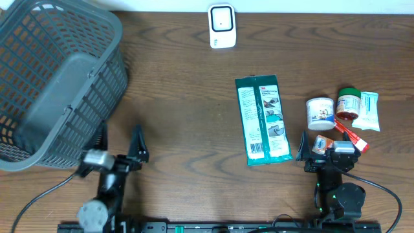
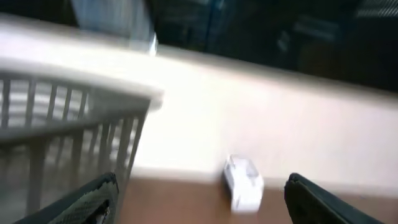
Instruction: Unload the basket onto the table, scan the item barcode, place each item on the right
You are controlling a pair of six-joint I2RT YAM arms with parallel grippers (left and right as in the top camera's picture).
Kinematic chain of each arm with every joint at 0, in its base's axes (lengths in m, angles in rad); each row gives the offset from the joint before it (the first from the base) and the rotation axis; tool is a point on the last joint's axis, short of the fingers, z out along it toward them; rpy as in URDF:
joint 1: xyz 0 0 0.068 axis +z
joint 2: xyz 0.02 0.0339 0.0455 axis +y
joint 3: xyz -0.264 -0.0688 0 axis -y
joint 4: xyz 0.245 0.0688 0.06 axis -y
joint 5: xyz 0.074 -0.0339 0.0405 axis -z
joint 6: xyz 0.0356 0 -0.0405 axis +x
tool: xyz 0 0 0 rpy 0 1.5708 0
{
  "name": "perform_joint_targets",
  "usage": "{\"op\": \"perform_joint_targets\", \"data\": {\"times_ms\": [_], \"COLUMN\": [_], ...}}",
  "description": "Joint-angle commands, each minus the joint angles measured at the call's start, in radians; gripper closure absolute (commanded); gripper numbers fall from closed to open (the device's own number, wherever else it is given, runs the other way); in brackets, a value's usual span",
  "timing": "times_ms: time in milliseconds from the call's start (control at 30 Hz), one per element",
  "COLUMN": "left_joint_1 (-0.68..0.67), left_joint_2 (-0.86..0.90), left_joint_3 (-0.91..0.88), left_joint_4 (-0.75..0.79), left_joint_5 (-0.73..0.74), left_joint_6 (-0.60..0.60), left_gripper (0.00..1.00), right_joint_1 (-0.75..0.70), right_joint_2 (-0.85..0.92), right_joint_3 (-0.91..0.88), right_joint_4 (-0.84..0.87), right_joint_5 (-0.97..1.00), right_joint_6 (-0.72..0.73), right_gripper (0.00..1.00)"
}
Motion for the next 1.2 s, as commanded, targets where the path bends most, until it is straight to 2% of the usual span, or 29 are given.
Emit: {"op": "perform_joint_targets", "data": {"times_ms": [0,233,433,567,1167], "left_joint_1": [0.004,0.005,0.005,0.005,0.005], "left_joint_2": [-0.008,-0.008,-0.008,-0.008,-0.006], "left_joint_3": [-0.005,-0.005,-0.005,-0.005,-0.005], "left_joint_4": [-0.089,-0.371,-0.384,-0.388,-0.387], "left_joint_5": [0.018,0.018,-0.008,-0.047,-0.046], "left_joint_6": [0.117,0.286,0.435,0.44,0.439], "left_gripper": [0.14,0.14,0.14,0.14,0.14], "right_joint_1": [-0.008,-0.008,-0.008,-0.008,-0.008], "right_joint_2": [-0.005,-0.005,-0.005,-0.005,-0.005], "right_joint_3": [-0.001,-0.001,-0.001,-0.001,-0.001], "right_joint_4": [-0.004,-0.004,-0.004,-0.004,-0.004], "right_joint_5": [-0.005,-0.005,-0.005,-0.005,-0.005], "right_joint_6": [-0.015,-0.015,-0.015,-0.015,-0.015], "right_gripper": [0.01,0.01,0.01,0.01,0.01]}}
